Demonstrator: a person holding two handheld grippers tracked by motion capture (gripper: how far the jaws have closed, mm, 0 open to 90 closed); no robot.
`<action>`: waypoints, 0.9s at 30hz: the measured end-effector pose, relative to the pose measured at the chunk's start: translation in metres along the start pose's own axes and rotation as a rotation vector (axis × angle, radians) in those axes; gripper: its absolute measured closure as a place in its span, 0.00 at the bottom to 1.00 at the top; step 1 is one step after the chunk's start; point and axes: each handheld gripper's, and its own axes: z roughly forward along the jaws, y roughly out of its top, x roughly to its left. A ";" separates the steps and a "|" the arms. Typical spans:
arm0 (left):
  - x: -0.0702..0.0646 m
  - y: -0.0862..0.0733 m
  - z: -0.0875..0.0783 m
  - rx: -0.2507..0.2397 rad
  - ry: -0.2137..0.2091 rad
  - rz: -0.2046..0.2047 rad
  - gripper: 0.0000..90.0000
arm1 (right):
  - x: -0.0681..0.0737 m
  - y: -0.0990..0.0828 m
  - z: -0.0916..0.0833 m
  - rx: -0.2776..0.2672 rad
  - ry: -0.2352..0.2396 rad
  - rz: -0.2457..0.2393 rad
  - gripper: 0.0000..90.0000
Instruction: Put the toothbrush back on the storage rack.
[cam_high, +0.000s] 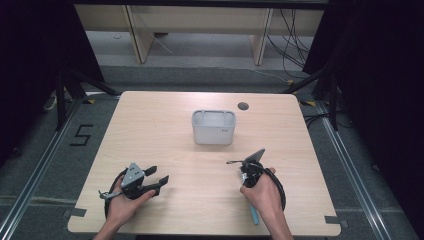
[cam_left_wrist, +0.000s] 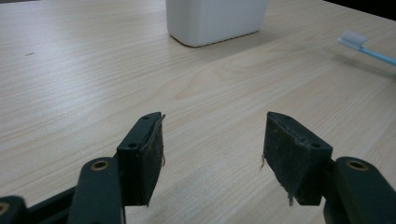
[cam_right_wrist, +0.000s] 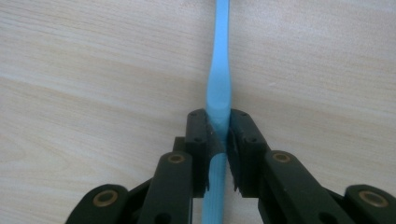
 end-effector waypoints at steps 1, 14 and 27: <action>0.000 0.000 0.000 0.001 0.002 -0.001 0.42 | 0.000 -0.001 -0.001 -0.002 0.007 0.001 0.88; 0.000 0.000 0.001 -0.002 -0.003 -0.004 0.42 | -0.011 -0.006 -0.014 -0.105 0.105 -0.075 0.88; -0.002 -0.001 -0.001 -0.010 0.004 0.004 0.42 | -0.013 -0.016 -0.019 -0.294 0.149 -0.146 0.88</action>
